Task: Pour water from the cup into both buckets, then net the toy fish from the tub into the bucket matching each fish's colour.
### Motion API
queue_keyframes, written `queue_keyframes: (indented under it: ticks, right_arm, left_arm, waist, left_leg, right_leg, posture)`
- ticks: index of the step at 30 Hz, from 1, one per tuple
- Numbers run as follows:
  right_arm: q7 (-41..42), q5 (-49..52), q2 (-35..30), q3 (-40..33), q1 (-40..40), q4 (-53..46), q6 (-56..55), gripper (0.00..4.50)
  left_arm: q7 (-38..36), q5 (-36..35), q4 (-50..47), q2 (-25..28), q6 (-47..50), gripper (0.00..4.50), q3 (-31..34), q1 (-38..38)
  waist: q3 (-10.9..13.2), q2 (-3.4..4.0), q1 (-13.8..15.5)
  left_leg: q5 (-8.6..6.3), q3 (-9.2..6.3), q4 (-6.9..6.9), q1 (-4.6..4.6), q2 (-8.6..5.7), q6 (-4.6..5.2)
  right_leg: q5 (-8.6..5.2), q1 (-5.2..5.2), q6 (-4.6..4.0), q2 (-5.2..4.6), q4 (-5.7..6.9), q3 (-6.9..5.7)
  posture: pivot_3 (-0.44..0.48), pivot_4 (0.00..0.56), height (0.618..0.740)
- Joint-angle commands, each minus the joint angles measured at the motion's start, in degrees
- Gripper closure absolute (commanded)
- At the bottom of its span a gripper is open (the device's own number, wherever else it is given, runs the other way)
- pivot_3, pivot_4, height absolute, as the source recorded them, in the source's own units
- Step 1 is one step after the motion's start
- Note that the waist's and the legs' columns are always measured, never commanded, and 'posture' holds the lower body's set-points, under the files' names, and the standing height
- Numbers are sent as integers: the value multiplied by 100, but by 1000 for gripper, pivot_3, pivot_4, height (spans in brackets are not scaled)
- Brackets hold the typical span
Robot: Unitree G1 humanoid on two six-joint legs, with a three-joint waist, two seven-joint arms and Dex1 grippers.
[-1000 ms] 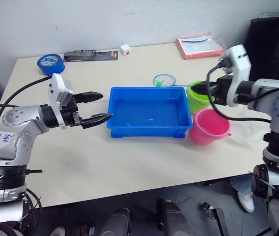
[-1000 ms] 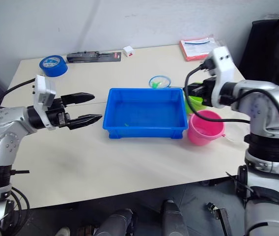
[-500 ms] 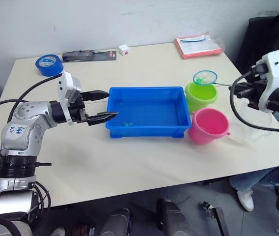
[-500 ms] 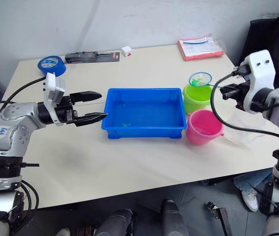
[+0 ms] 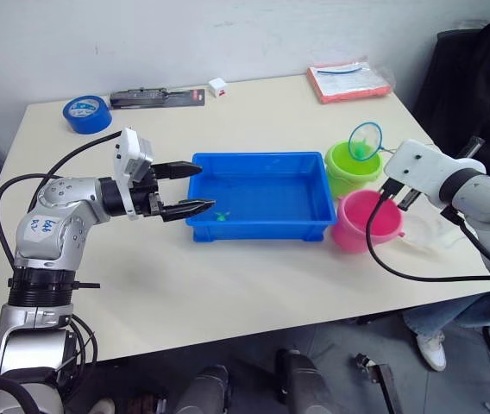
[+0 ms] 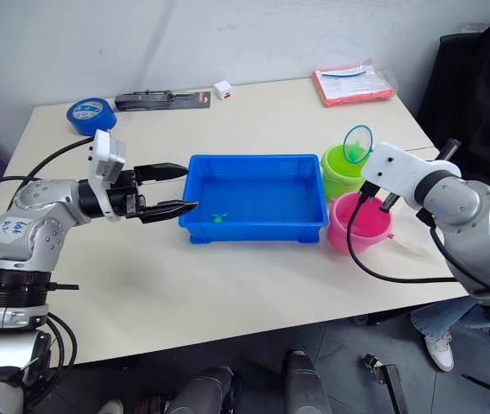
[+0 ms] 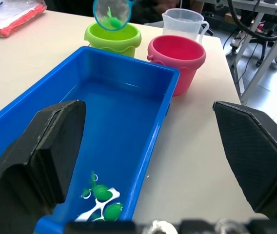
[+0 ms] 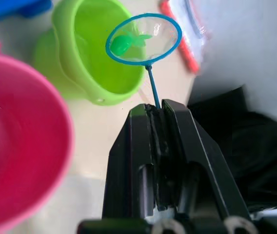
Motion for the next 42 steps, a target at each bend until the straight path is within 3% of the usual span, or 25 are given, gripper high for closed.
queue_keyframes:
  ticks: [1, 14, 32, 38, 42]
  right_arm:
    - [-133, -940, -239, 123, -50, 102, -729, 3710]
    - [-142, -2877, -626, 204, 234, 399, -2325, 3710]
    - [-408, -4190, -458, 87, 355, 489, -3209, 3710]
    - [-135, -4014, -146, -215, 313, 426, -3171, 3710]
    - [825, -2869, 676, -720, -42, 58, -2330, 3710]
  left_arm:
    - [-54, 0, -76, -5, -58, 0, 56, -66]
    - [-43, 7, -107, -73, -50, 0, 46, -27]
    - [-85, 53, -89, -152, -58, 0, 35, -35]
    - [-91, 41, -125, -154, -35, 0, 65, -2]
    - [-45, 9, -184, -96, 3, 0, 163, 109]
  waist:
    - [0, 0, -1]
    - [0, 0, -1]
    - [0, 0, -6]
    - [0, 0, -11]
    - [0, 0, -33]
  left_leg:
    - [0, 0, 0, 0, 1, 0]
    - [0, 3, -1, 0, 0, 0]
    - [0, 6, 0, 0, 1, 0]
    - [0, 7, 0, 0, 2, -1]
    - [0, 7, 3, 1, 3, -1]
  right_leg:
    - [0, 0, 0, 0, 0, 0]
    - [0, -1, 0, 3, 2, 4]
    - [0, -2, 0, 5, 3, 6]
    - [0, -2, 0, 6, 4, 7]
    - [0, -1, 0, 6, 4, 8]
  posture:
    - [0, 150, 740]
    - [0, 150, 740]
    - [0, 150, 740]
    - [0, 150, 740]
    - [0, 150, 740]
